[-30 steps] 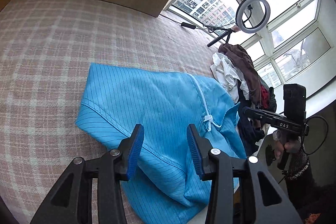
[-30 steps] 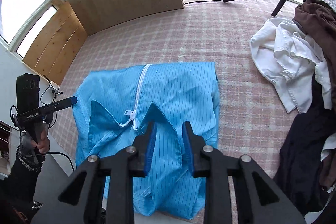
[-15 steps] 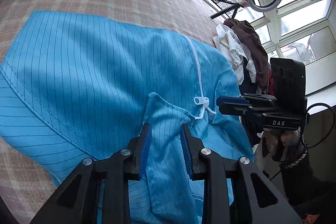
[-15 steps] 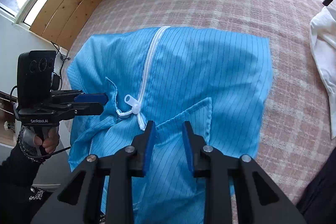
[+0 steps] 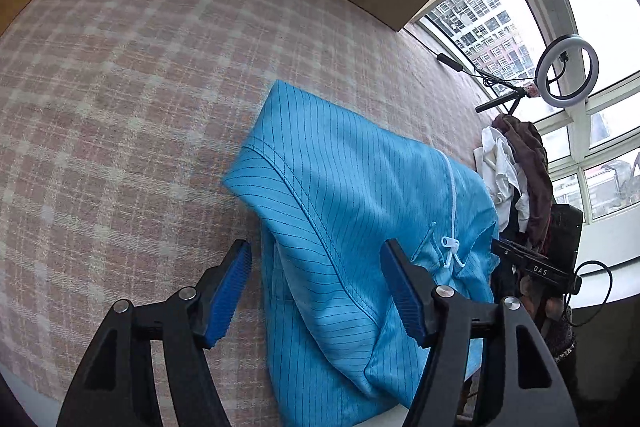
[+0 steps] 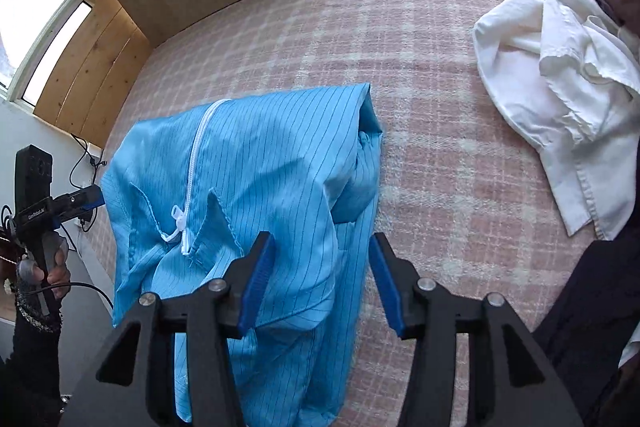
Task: Fold clothes
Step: 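Lift the folded coat with both grippers and carry it toward the wooden board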
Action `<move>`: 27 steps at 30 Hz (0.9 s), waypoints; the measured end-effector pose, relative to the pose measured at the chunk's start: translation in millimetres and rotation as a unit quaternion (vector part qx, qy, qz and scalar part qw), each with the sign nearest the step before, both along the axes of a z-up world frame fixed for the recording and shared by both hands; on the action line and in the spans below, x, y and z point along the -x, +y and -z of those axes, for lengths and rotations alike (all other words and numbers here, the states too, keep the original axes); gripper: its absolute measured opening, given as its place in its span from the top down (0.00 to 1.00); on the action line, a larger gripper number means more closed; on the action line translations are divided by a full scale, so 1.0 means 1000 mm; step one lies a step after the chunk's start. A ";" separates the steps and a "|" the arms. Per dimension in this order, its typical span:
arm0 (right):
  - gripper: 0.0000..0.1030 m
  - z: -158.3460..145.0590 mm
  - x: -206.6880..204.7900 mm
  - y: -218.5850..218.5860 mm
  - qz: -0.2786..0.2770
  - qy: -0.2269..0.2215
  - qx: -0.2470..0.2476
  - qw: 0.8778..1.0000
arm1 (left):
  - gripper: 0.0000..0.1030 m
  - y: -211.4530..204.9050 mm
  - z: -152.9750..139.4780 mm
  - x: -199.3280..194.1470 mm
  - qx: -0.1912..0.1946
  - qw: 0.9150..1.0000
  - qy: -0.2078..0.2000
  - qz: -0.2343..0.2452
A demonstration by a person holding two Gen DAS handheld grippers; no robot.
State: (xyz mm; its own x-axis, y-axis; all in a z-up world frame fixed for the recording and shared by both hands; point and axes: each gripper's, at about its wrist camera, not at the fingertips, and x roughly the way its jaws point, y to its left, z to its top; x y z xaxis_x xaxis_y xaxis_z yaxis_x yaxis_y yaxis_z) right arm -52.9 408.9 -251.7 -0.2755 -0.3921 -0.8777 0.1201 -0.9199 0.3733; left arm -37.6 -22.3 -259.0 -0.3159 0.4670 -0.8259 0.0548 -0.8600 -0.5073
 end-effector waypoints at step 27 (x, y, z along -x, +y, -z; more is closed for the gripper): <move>0.67 0.028 -0.004 -0.046 -0.106 0.017 0.015 0.994 | 0.74 0.058 0.024 -0.010 0.078 0.996 -0.008 0.047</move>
State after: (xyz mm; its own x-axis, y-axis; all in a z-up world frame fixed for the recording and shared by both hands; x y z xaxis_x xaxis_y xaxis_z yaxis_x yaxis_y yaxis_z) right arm -48.8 362.7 -279.3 -0.2131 -0.4710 -0.8560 0.3225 -0.8609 0.3934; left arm -27.2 35.4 -282.5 -0.2622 0.3593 -0.8957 -0.0229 -0.9302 -0.3664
